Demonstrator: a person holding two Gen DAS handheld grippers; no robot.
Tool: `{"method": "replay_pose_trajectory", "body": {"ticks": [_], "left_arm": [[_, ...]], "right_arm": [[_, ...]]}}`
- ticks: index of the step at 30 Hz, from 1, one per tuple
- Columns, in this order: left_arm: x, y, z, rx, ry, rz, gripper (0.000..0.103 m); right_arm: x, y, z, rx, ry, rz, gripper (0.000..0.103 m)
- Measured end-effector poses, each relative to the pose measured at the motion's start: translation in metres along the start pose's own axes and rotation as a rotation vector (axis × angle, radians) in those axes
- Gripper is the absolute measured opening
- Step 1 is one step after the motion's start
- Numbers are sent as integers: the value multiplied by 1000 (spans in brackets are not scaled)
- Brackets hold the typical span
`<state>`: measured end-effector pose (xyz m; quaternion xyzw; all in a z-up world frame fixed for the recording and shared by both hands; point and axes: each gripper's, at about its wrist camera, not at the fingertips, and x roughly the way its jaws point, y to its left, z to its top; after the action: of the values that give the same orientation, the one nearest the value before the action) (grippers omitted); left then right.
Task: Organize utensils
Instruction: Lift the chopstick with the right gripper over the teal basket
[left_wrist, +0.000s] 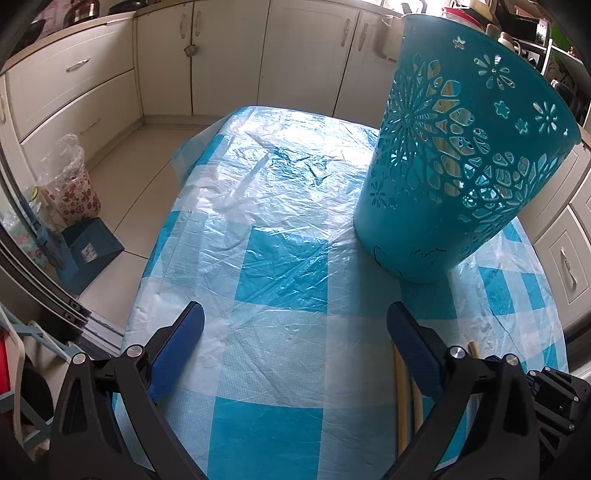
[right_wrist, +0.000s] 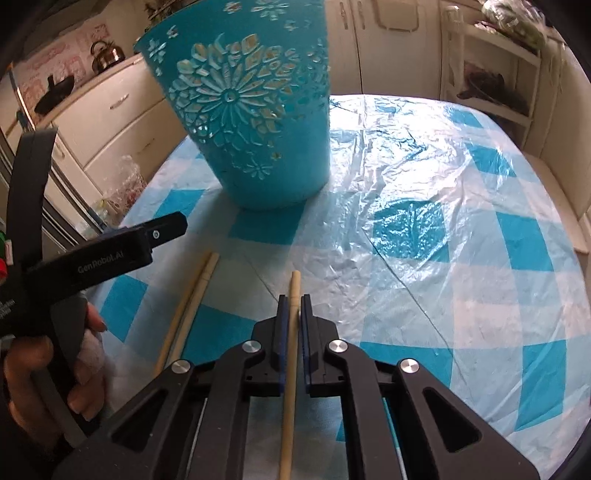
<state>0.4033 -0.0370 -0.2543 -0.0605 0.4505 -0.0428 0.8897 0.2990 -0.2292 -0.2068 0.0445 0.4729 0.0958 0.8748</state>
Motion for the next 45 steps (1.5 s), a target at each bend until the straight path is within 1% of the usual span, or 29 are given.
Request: {"method": "replay_pose_trajectory", "body": {"ticks": [5,7,10,13,17,18,26,30,37,44,45], "left_arm": [[0,0,0,1,1,0,95],[0,-1,0,3,1,2,95],[0,0,0,1,0,0,95],[0,0,0,1,0,-1,95],[0,0,0,3,1,1,95],[0,0,0,4,1,1,95],[0,-1,0,5,2,3,95],[0,-1,0,5,2,3,95],[1,-2,0,5,2,4,95],[1,-3,1,10,4,5,95],[2,-3,1,11,5,5,95]], "right_arm": [[1,18,-2,-135,11,-76,8],[1,20,-3,-147,8,-83,8],[-1,10,-4,-79,8,-51,6],[-11,-1,-6,3,-23,-5,6],[-38,-11,1,72,-100,49,6],[-49,-13,5,83,-133,64,6],[-108,-7,43,97,-319,146,6],[-125,6,61,76,-388,173,6],[-142,13,83,57,-460,207,6],[-171,18,129,82,-638,235,6],[-176,20,139,86,-682,228,6]]}}
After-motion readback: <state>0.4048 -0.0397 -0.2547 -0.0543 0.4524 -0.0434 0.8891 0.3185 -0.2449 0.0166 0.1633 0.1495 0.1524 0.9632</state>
